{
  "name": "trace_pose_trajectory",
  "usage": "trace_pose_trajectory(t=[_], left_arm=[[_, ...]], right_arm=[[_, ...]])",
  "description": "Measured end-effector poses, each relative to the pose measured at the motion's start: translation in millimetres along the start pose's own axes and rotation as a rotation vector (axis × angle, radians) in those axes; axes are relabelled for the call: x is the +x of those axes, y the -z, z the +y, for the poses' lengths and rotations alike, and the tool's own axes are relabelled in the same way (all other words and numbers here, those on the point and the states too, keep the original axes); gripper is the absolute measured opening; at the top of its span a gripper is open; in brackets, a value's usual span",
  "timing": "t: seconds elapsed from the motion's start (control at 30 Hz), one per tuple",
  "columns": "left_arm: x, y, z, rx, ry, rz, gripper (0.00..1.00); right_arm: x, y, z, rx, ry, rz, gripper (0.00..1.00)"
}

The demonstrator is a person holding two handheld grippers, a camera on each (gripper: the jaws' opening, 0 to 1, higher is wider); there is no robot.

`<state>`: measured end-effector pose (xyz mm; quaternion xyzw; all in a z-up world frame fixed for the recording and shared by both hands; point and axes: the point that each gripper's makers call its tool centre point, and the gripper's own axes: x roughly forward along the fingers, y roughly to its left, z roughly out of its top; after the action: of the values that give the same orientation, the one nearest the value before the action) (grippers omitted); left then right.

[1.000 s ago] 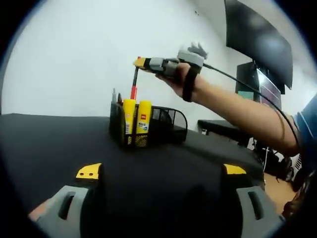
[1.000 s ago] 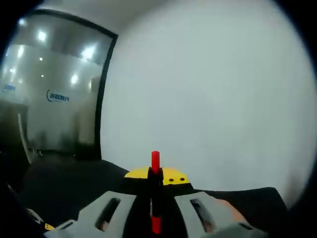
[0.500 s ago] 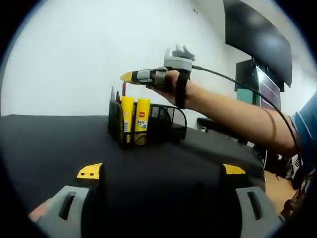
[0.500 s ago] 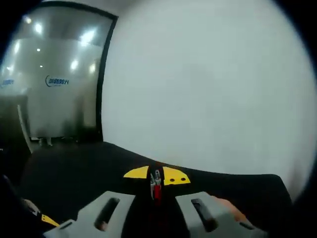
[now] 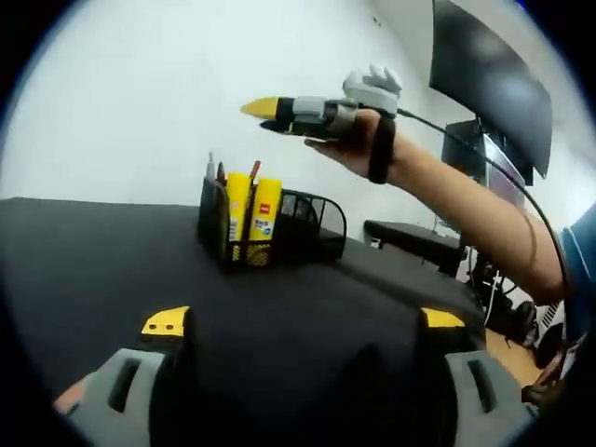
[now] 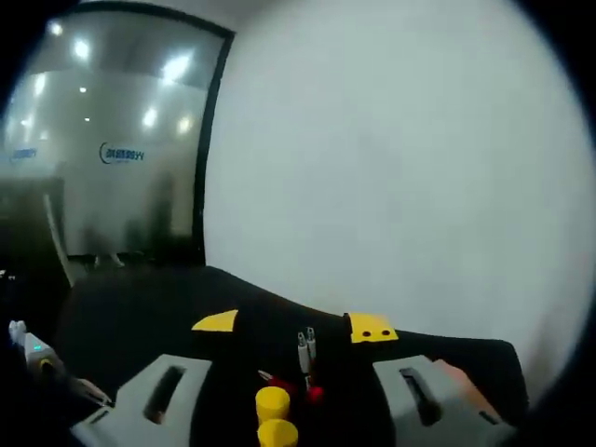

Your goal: Pick up pens and glue sticks and place them into the holder.

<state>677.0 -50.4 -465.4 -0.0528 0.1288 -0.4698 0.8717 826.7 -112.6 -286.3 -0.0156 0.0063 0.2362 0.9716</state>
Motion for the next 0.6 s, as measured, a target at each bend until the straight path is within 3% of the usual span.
trace_pose_trajectory(t=[0.13,0.23,0.4,0.5,0.6], left_arm=[[-4.6,-7.2,3.8,0.013,-0.002,-0.006,0.96],[-11.9,-13.4,6.6,0.021,0.0,-0.002,0.96],[-24.5,-37.7,13.6,0.13,-0.03,-0.042,0.96],[-30.4,-50.1,13.8,0.168,-0.029,-0.05,0.96],[-33.2,-56.4,15.0,0.194,-0.028,-0.048,0.96]], right_arm=[[-17.3,-7.5,4.1,0.008,0.005,-0.001,0.56],[-34.5,-17.7,7.7,0.009,0.01,-0.044,0.67],[-68.2,-23.7,17.4,0.02,0.023,-0.083,0.77],[-88.2,-27.1,20.8,0.018,0.036,-0.115,0.91],[-109.6,-28.4,20.9,0.033,0.059,-0.154,0.93]])
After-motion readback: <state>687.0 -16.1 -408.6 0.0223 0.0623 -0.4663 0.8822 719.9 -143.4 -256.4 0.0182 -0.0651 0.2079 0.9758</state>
